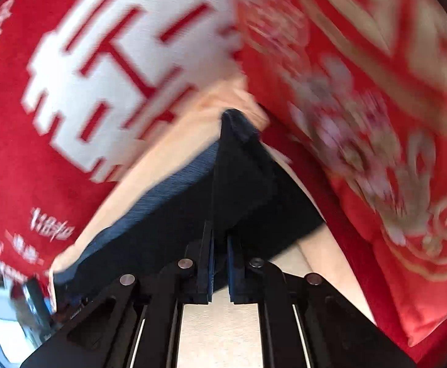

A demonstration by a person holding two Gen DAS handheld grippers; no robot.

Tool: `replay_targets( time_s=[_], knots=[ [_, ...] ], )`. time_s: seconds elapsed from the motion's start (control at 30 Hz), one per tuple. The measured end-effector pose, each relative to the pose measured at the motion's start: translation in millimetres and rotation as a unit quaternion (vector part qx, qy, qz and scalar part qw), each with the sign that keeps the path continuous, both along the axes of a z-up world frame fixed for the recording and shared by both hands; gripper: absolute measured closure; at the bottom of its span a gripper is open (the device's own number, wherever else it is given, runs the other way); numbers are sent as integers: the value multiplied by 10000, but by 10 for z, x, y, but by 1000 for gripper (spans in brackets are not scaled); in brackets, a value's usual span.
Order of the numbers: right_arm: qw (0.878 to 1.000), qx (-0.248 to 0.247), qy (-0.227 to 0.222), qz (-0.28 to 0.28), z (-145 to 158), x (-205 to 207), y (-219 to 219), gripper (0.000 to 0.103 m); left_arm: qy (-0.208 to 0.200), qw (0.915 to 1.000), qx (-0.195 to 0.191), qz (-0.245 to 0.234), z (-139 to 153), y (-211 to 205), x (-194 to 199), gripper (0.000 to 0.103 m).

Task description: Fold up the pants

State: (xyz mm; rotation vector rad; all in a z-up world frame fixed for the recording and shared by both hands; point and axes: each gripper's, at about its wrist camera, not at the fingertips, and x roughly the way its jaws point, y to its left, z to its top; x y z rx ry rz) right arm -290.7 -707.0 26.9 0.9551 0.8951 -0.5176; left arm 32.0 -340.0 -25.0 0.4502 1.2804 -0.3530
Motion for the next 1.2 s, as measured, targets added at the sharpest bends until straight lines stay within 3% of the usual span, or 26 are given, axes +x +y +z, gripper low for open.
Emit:
replay_targets(
  time_s=[0.13,0.17,0.2,0.23,0.3,0.37,0.47,0.57,0.67,0.7,0.73,0.77,0.8,0.87,0.97,1.03,1.13,1.2],
  knots=[
    [9965,529,638,-89,-368,-100,-96,89,224,9996,133,54,-112,-47,7,70],
    [9928,749,928,-93,-522,-142,-105,83,235,9996,138,74,-151,-52,0,70],
    [9920,784,984,-138,-546,-194,-97,69,119,9998,138,65,-135,-57,-17,67],
    [9923,655,1035,-184,-485,-248,-74,66,22,9996,293,33,-119,-77,-32,58],
    [9934,114,1124,-196,-217,-317,12,66,-21,9996,265,32,-43,-77,-53,56],
    [9958,-358,828,126,80,-258,121,66,-73,9999,87,93,71,-83,-33,56],
    [9919,-695,610,867,210,136,173,66,-148,9998,-72,103,164,-213,77,56],
    [9887,-590,552,1266,32,630,112,66,-149,9997,-179,67,118,-466,195,56],
    [9818,-475,724,1690,-280,1010,176,66,-150,9998,73,-60,-98,-672,279,55],
    [9771,-512,979,1818,-408,1062,225,67,-175,9998,97,-51,-136,-691,288,52],
    [9733,-613,1167,1880,-505,1080,206,70,-403,9992,76,-8,-125,-683,304,40],
    [9731,-762,1057,1901,-506,1065,188,71,-530,9985,119,-7,-125,-672,334,29],
    [9721,-927,1057,1878,-482,1046,177,71,-521,9985,158,1,-139,-643,383,27],
    [9665,-1348,1497,1591,-450,960,97,71,-386,9991,85,180,-119,-533,478,27],
    [9836,-711,1201,1140,-360,749,-49,67,-269,9989,119,367,45,-318,544,27],
    [9891,-288,847,1167,-253,637,27,66,-243,9992,61,301,164,-183,492,27],
    [9896,337,324,1362,-146,576,344,65,-125,9997,121,177,309,128,322,27],
    [9818,1079,-93,1561,-156,622,773,61,14,9996,145,235,350,334,219,27]
  ],
)
